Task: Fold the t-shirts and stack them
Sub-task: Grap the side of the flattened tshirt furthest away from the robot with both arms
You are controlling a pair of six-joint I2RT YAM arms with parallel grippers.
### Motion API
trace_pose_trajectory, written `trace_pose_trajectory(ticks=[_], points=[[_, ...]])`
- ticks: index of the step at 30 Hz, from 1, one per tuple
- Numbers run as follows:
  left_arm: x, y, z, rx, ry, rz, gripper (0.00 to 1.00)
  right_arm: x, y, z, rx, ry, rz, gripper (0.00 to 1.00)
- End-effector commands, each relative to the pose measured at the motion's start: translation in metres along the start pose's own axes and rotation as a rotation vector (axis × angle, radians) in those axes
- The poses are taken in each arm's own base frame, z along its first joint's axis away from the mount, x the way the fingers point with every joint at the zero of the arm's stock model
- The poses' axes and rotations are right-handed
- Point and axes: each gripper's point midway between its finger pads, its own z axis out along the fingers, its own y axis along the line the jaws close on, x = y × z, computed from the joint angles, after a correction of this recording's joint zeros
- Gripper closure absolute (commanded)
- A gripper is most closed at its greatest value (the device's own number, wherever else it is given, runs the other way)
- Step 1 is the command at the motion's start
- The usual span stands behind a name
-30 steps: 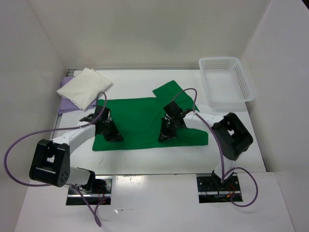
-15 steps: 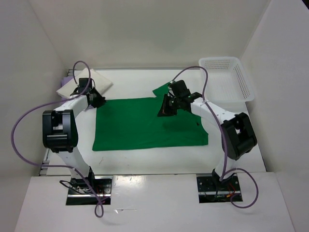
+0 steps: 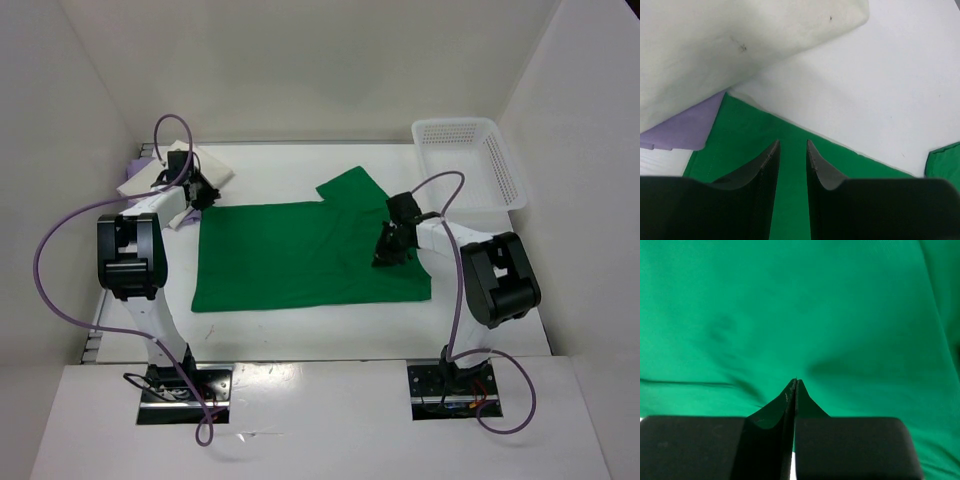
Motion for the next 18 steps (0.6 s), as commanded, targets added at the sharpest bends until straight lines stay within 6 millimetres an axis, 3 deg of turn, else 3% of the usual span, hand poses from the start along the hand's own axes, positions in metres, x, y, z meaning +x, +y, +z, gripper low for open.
trace_pose_trajectory(ticks=[1, 6, 9, 13, 18], points=[[-0.018, -0.013, -0.016, 0.05, -0.057, 0.039, 0.65, 0.012, -0.012, -0.003, 0.047, -0.026, 0.045, 1.0], [-0.029, -0.008, -0.016, 0.006, -0.091, 0.077, 0.63, 0.024, -0.048, 0.011, 0.182, -0.009, 0.097, 1.0], [-0.036, -0.005, -0.016, -0.019, -0.12, 0.095, 0.61, 0.029, -0.068, 0.009, 0.249, 0.0, 0.119, 1.0], [-0.037, 0.0, -0.016, -0.043, -0.126, 0.105, 0.6, 0.027, -0.075, -0.009, 0.253, -0.023, 0.14, 1.0], [-0.032, 0.007, -0.003, -0.068, -0.108, 0.105, 0.59, 0.03, -0.076, -0.011, 0.248, -0.004, 0.132, 1.0]])
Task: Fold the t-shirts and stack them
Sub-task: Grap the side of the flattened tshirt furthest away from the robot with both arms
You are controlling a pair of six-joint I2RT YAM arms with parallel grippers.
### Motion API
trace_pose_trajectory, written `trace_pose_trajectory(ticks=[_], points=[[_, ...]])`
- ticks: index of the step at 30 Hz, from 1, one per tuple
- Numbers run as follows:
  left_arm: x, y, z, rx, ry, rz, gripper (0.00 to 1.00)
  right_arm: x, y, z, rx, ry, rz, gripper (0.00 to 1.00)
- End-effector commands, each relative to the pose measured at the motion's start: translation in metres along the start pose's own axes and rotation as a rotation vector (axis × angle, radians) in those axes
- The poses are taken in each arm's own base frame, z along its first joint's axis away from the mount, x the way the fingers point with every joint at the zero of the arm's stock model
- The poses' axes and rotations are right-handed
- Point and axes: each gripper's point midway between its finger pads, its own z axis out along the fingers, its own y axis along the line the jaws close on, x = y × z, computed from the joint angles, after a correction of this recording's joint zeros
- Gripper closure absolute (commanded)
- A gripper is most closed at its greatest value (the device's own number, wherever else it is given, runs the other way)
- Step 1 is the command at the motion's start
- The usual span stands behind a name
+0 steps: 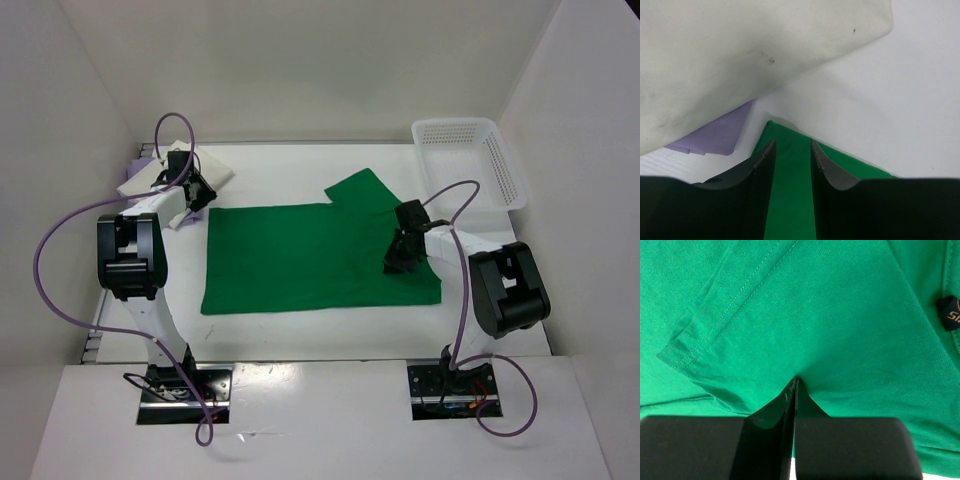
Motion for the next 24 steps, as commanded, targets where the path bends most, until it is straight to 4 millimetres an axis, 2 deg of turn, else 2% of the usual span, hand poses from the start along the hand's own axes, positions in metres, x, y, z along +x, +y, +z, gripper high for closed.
trace_pose_trajectory(ticks=[1, 3, 6, 7, 9, 10, 11, 12, 15, 19, 22, 24], points=[[-0.025, -0.008, -0.004, 0.006, -0.065, 0.023, 0.59, 0.005, -0.028, -0.003, 0.101, 0.006, -0.013, 1.0], [-0.019, -0.004, 0.004, -0.008, -0.044, 0.024, 0.59, 0.006, -0.021, -0.005, 0.065, 0.012, -0.024, 0.98], [-0.016, -0.002, 0.007, -0.014, -0.035, 0.025, 0.59, -0.007, -0.002, -0.019, 0.003, -0.018, -0.036, 0.87], [-0.013, 0.002, 0.008, -0.026, -0.033, 0.026, 0.59, -0.01, 0.001, -0.025, -0.004, -0.026, -0.047, 0.8], [-0.008, 0.007, 0.015, -0.045, -0.022, 0.027, 0.59, -0.027, 0.017, -0.043, -0.054, -0.084, -0.062, 0.76], [-0.011, 0.005, 0.014, -0.04, -0.029, 0.036, 0.58, -0.031, 0.025, -0.05, -0.085, -0.093, -0.065, 0.75], [-0.004, 0.009, 0.021, -0.053, -0.01, 0.037, 0.58, -0.038, 0.035, -0.061, -0.122, -0.119, -0.08, 0.73], [-0.009, 0.006, 0.021, -0.045, -0.021, 0.036, 0.58, -0.038, 0.042, -0.064, -0.149, -0.113, -0.083, 0.73], [-0.001, 0.01, 0.03, -0.074, -0.006, 0.056, 0.58, -0.045, 0.058, -0.076, -0.211, -0.118, -0.112, 0.73], [0.001, 0.015, 0.035, -0.102, -0.003, 0.048, 0.59, -0.053, 0.077, -0.08, -0.272, -0.114, -0.122, 0.73], [0.0, 0.012, 0.04, -0.091, 0.003, 0.048, 0.59, -0.056, 0.085, -0.083, -0.299, -0.118, -0.136, 0.73], [0.008, 0.011, 0.041, -0.101, 0.028, 0.057, 0.64, -0.062, 0.088, -0.084, -0.297, -0.13, -0.136, 0.73]])
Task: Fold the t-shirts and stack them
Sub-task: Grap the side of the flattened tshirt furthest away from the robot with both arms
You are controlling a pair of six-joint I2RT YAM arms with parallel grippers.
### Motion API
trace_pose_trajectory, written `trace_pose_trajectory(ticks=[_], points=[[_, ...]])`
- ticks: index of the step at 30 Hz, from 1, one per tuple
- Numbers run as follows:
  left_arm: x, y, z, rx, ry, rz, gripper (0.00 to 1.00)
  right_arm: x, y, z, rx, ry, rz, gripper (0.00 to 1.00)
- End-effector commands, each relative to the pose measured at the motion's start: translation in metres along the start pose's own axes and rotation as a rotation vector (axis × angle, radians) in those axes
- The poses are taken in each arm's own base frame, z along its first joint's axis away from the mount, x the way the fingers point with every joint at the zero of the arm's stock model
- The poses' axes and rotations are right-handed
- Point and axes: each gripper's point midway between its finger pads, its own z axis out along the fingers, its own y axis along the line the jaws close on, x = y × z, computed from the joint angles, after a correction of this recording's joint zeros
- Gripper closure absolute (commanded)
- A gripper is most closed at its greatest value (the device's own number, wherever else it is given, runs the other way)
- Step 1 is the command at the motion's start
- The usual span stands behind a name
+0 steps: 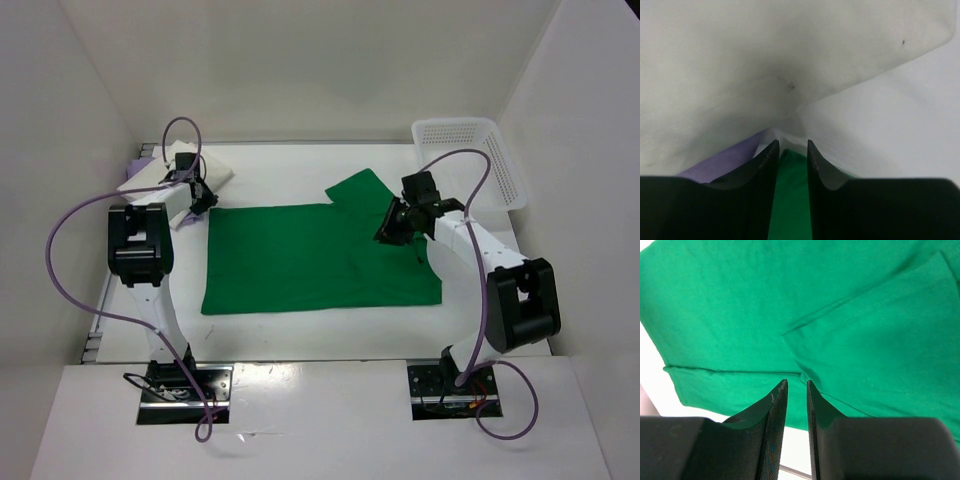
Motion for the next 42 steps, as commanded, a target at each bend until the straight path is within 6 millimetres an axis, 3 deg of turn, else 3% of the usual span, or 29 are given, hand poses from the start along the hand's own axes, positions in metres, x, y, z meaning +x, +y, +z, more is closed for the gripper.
trace_pose_trajectory(ticks=[1, 5, 6, 10, 15, 16, 17, 18, 21, 22, 23, 24, 27, 28, 29, 30, 31, 33, 37, 42], points=[[-0.005, -0.007, 0.004, -0.002, -0.009, 0.022, 0.65, -0.022, 0.019, -0.004, -0.051, -0.037, -0.029, 0.73], [0.004, -0.003, 0.005, -0.006, 0.013, 0.025, 0.68, -0.043, 0.03, 0.007, -0.063, -0.069, -0.054, 0.7], [0.001, -0.005, 0.002, -0.001, 0.006, 0.024, 0.69, -0.057, 0.038, 0.007, -0.071, -0.105, -0.059, 0.67], [0.001, -0.005, 0.002, -0.001, 0.006, 0.024, 0.69, -0.091, 0.039, 0.036, -0.045, -0.162, -0.059, 0.64], [-0.002, -0.006, -0.001, 0.004, -0.002, 0.023, 0.81, -0.16, 0.041, 0.055, 0.001, -0.303, -0.057, 0.5], [0.001, -0.006, -0.001, 0.008, 0.012, 0.024, 0.86, -0.168, 0.041, 0.061, 0.013, -0.315, -0.055, 0.5], [0.001, -0.006, -0.001, 0.008, 0.012, 0.024, 0.89, -0.17, 0.032, 0.082, 0.047, -0.301, -0.065, 0.48], [0.001, -0.007, -0.001, 0.008, 0.012, 0.013, 0.91, -0.195, 0.036, 0.08, 0.055, -0.357, -0.074, 0.48], [0.001, -0.009, -0.003, 0.017, 0.02, 0.013, 0.97, -0.22, 0.024, 0.104, 0.128, -0.39, -0.078, 0.45], [-0.001, -0.012, -0.006, 0.031, 0.018, 0.012, 0.99, -0.234, 0.033, 0.103, 0.115, -0.414, -0.092, 0.45], [-0.001, -0.013, -0.006, 0.031, 0.018, 0.003, 0.99, -0.239, 0.033, 0.109, 0.125, -0.418, -0.09, 0.45], [-0.002, -0.015, -0.009, 0.047, 0.016, 0.002, 1.0, -0.235, 0.022, 0.134, 0.153, -0.382, -0.115, 0.45], [-0.004, -0.019, -0.012, 0.061, 0.015, -0.008, 1.0, -0.246, 0.013, 0.169, 0.207, -0.345, -0.138, 0.45], [-0.003, -0.02, -0.013, 0.069, 0.02, -0.008, 1.0, -0.271, 0.033, 0.157, 0.172, -0.406, -0.162, 0.45], [0.0, -0.023, -0.016, 0.075, 0.021, -0.001, 1.0, -0.274, 0.03, 0.163, 0.187, -0.403, -0.161, 0.45], [-0.001, -0.026, -0.016, 0.088, 0.019, -0.002, 1.0, -0.252, 0.006, 0.196, 0.24, -0.317, -0.166, 0.45], [-0.001, -0.026, -0.016, 0.088, 0.019, -0.002, 1.0, -0.274, 0.028, 0.18, 0.185, -0.385, -0.171, 0.45], [0.004, -0.025, -0.015, 0.089, 0.033, -0.011, 1.0, -0.265, 0.016, 0.2, 0.201, -0.358, -0.169, 0.45], [0.006, -0.028, -0.016, 0.105, 0.045, -0.021, 1.0, -0.262, 0.022, 0.202, 0.19, -0.356, -0.186, 0.45], [0.006, -0.028, -0.016, 0.105, 0.045, -0.021, 1.0, -0.252, 0.023, 0.211, 0.158, -0.315, -0.181, 0.55]])
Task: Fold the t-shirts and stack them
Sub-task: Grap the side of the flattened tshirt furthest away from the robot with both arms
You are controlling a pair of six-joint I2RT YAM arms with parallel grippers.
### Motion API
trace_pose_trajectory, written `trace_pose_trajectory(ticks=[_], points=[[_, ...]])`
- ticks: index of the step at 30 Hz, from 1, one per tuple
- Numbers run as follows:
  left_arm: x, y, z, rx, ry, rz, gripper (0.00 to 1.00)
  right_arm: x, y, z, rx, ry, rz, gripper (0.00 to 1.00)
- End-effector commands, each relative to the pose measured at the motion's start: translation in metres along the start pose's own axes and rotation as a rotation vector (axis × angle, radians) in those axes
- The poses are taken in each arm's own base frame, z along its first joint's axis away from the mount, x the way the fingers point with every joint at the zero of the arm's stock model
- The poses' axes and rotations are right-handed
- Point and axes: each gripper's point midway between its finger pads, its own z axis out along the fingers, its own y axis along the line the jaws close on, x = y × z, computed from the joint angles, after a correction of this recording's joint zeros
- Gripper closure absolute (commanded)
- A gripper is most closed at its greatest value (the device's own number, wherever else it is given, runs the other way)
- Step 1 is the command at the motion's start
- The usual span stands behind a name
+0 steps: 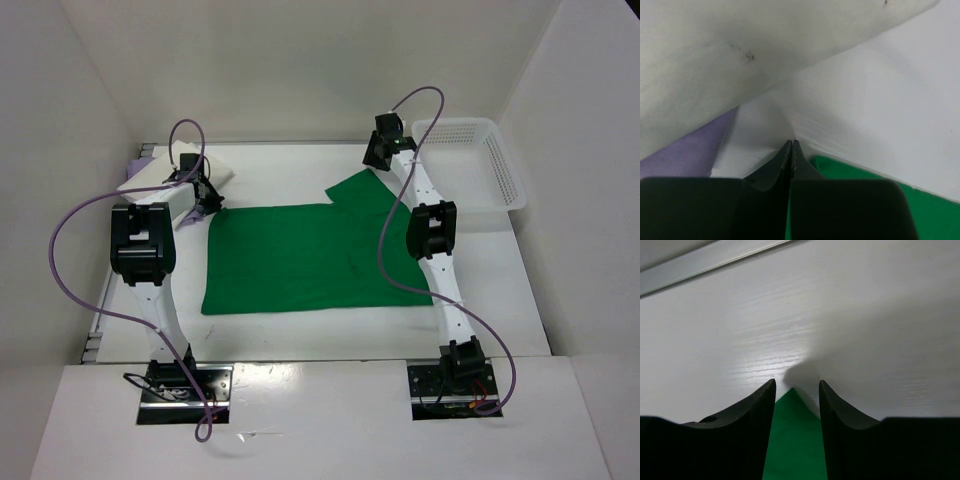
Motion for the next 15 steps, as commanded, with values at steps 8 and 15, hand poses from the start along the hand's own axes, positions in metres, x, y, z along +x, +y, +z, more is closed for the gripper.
trace_pose_trajectory(ticks=[8, 15], points=[[-0.017, -0.016, -0.015, 0.053, -0.049, -0.007, 1.0, 0.016, 0.013, -0.008, -0.014, 0.054, -0.034, 0.61], [-0.016, -0.015, -0.018, 0.053, -0.049, -0.007, 1.0, 0.025, 0.019, -0.01, -0.028, 0.084, -0.033, 0.67]])
